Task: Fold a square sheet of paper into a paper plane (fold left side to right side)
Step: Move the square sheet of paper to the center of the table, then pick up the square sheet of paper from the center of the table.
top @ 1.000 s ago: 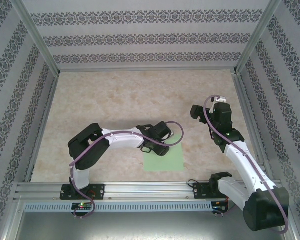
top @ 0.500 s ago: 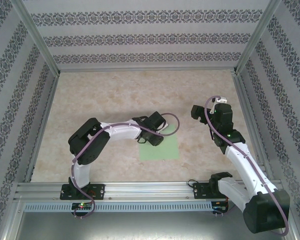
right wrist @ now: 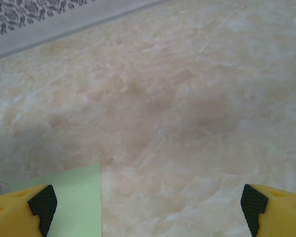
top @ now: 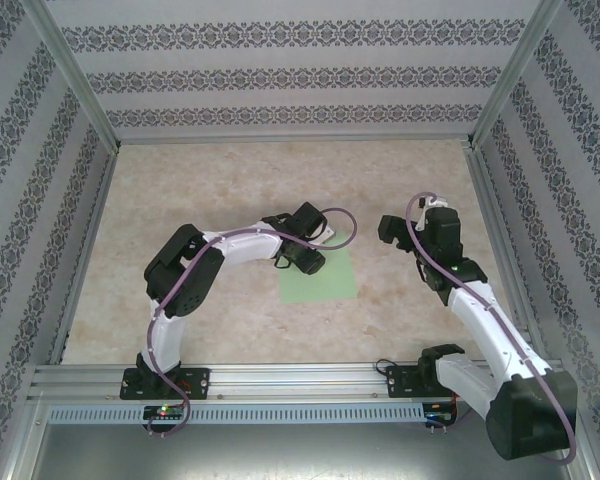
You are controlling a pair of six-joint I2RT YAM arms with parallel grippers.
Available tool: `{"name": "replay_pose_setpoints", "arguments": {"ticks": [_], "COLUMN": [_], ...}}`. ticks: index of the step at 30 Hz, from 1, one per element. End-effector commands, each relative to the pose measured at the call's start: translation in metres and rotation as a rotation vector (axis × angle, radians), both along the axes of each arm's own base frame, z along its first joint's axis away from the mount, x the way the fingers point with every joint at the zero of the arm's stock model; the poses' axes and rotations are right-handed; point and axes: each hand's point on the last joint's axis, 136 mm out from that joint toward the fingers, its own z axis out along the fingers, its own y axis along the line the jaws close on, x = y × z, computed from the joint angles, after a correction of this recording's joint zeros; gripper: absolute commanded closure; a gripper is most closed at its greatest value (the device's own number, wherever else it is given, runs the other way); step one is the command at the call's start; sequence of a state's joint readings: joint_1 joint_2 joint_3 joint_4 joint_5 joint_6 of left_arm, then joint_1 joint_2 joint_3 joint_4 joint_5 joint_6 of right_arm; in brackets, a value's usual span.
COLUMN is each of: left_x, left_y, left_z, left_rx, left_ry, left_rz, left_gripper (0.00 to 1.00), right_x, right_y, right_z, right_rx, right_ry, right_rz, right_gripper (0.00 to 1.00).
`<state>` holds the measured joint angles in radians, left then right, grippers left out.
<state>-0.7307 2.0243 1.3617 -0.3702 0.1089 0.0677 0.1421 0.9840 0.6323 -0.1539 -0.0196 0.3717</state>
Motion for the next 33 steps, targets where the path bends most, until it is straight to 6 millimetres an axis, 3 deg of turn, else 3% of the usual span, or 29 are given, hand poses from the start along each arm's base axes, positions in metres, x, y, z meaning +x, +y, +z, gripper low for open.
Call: {"name": "replay_pose_setpoints", "arguments": {"ticks": [1,5,9,12,18,25,33], "left_x": [-0.002,-0.01,-0.026,-0.041,-0.063,-0.073,-0.078], "left_y": [-0.001,0.012,0.037,0.047,0.046,0.042,0.043], "left_z": [0.053,0.092,0.099,0.09,0.072,0.044,0.021], "left_rx": [-0.093,-0.218,-0.346,-0.461,-0.579,-0.577,-0.518], "left_ry": [-0.032,-0.042,0.046,0.156,0.316,0.435,0.491], "left_rz": [0.012,0.106,0.259,0.359,0.47,0.519,0.539], "left_gripper": [0.45,0.4,0.41,0.45,0.49,0.65,0.66], "right_x": [0.001,0.009,0.018,0.028,0.048,0.057,0.05], "right_y": [0.019,0.042,0.076,0.098,0.13,0.15,0.159], "right_z": [-0.008,-0.017,-0.031,-0.042,-0.07,-0.105,-0.136], "right_rx": [0.052,0.079,0.065,0.065,0.051,0.032,-0.005], "right_ry": [0.046,0.09,0.138,0.166,0.247,0.335,0.426], "right_rz": [0.075,0.162,0.26,0.306,0.359,0.39,0.393], "right_gripper": [0.02,0.02,0.04,0.07,0.09,0.09,0.07]}}
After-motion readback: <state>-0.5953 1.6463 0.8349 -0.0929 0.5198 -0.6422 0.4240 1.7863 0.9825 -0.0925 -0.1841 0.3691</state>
